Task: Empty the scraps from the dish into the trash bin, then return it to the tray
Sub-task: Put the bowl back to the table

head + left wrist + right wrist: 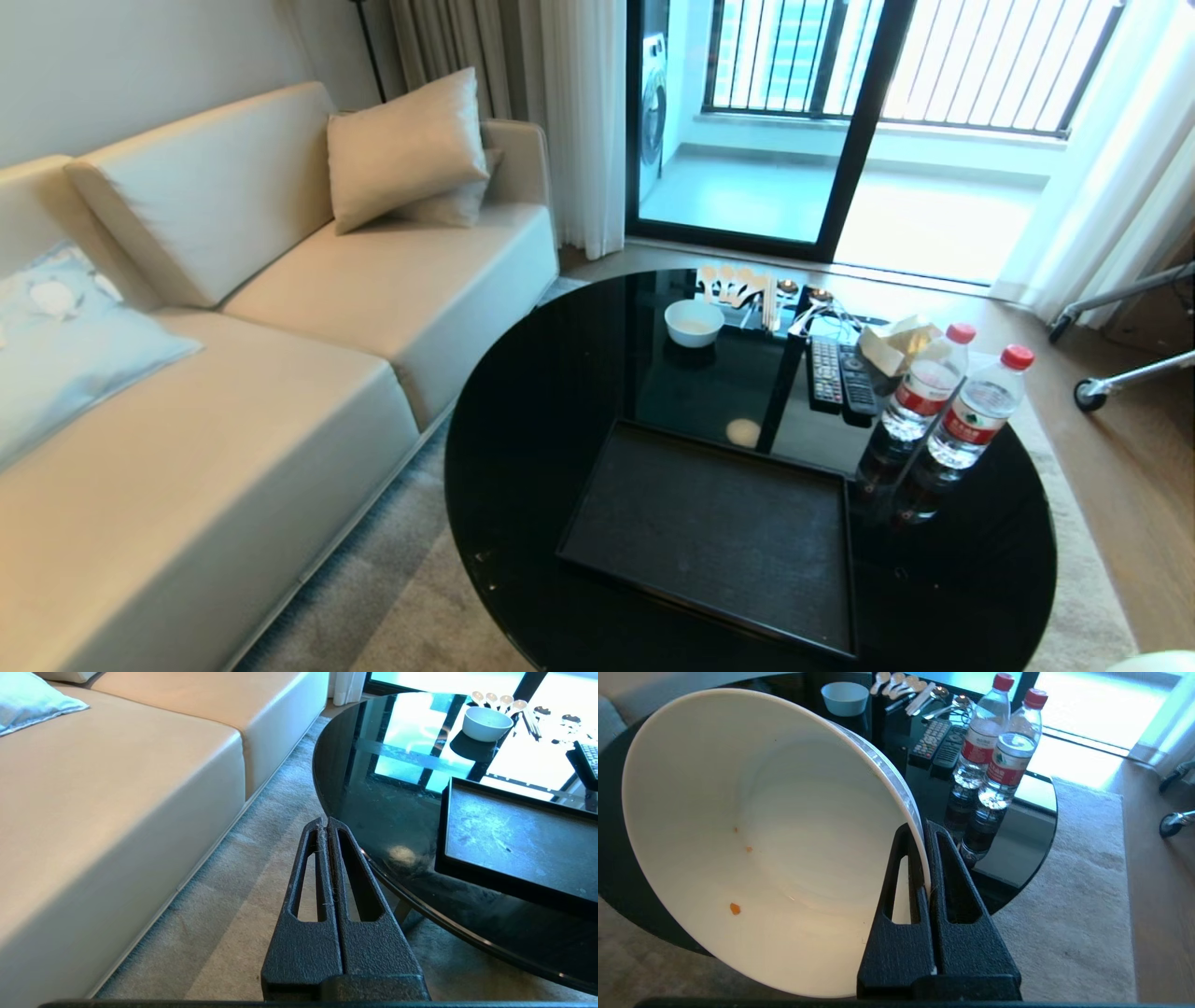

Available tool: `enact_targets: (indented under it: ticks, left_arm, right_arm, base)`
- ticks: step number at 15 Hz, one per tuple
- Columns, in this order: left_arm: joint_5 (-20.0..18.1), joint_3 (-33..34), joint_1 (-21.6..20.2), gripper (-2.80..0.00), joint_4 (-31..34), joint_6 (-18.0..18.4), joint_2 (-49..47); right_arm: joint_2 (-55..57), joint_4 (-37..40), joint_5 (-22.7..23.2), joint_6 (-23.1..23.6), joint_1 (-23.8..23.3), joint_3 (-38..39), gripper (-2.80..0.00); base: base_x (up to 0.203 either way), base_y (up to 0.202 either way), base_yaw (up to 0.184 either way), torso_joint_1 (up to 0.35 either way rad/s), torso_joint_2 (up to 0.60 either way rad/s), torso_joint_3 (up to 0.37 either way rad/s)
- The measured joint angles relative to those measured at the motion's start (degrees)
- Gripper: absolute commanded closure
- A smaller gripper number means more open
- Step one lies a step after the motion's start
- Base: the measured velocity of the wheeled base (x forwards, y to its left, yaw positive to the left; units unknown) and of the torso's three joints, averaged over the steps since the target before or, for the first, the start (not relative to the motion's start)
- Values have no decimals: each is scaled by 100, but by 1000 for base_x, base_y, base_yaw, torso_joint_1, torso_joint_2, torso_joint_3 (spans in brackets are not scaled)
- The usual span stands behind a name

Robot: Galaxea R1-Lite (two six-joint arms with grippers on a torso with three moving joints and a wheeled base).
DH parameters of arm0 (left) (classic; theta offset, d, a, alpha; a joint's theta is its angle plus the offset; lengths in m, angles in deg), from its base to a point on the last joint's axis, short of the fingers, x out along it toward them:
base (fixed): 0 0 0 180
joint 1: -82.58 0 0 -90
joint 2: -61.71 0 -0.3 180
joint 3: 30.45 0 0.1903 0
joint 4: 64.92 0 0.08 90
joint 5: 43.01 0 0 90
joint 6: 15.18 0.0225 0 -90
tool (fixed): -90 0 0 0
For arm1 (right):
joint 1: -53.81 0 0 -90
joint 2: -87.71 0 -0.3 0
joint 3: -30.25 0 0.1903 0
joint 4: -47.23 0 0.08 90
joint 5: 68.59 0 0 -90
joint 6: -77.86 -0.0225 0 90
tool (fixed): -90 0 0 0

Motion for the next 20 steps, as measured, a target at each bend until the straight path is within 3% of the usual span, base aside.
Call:
enact_targets:
  ticks: [6, 13, 20]
  left_arm:
    - [2, 0, 0, 0, 0, -2, 0]
    - [2, 0, 0, 0, 2, -2, 0]
    - [0, 0, 0, 0, 2, -2, 0]
  right_arm:
    - [1252, -3, 175, 10, 12, -979, 0]
    - [3949, -361, 543, 260, 63, -2100, 0]
    - [6668, -1256, 389, 501, 1302, -2728, 0]
  base:
    - [0, 0, 0, 0, 0, 0]
    - [0, 0, 0, 0, 0, 0]
    - [0, 0, 0, 0, 0, 0]
